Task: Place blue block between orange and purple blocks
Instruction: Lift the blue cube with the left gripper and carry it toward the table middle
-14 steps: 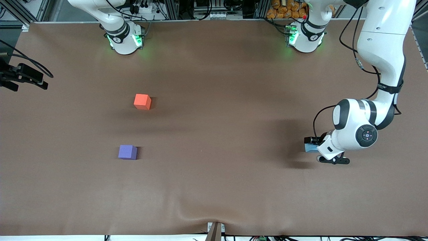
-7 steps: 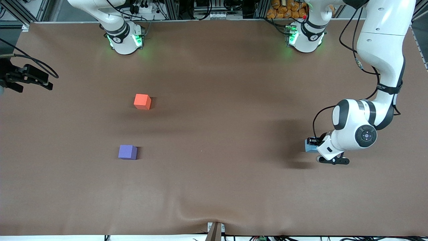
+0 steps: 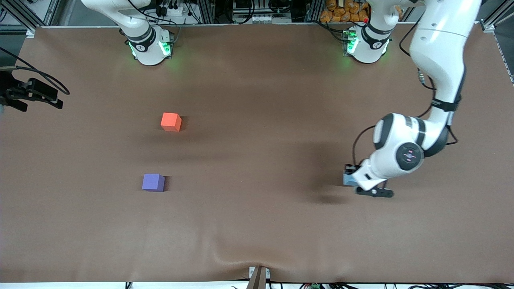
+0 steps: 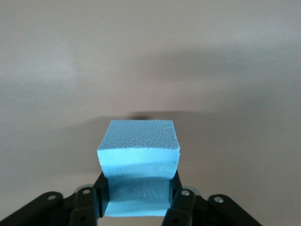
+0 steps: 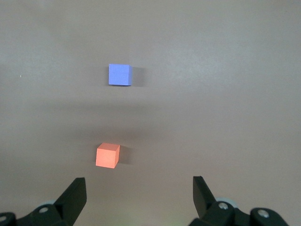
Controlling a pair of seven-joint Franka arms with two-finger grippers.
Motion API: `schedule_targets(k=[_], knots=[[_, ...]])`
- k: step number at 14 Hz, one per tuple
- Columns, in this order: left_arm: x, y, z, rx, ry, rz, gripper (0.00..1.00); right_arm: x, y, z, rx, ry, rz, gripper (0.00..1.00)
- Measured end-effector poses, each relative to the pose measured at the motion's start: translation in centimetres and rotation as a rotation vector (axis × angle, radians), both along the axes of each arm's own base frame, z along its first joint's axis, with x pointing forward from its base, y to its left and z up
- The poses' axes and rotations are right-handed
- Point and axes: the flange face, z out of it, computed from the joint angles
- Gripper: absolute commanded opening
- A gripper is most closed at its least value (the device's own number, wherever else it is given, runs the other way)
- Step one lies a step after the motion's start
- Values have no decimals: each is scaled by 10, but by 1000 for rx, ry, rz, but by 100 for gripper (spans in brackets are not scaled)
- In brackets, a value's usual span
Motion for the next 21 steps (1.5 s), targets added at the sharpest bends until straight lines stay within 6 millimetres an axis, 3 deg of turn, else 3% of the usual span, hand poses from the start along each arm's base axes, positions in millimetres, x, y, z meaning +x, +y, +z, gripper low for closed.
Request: schedule_targets(k=[4,10,15,17,20,21], knots=[[-25,-116,33,-27,-61,-15,0,0,0,0,0,0,-1,100],[-61,-231,36,-132,-33,15,0,2,-7,0,-2,-13,-12,100],[-117,-323,21,-140,-3,70,0,5,-16,-5,-3,-10,-30,100],[-141,-353,4,-130,12,56,0,7,-16,-8,-4,-6,-31,100],[-163,-375,-28,-104,27,28,0,7,-16,-8,-4,-5,-31,100],[-167,-379,-39,-92,30,27,8,7,-17,-8,-4,-5,-31,100]])
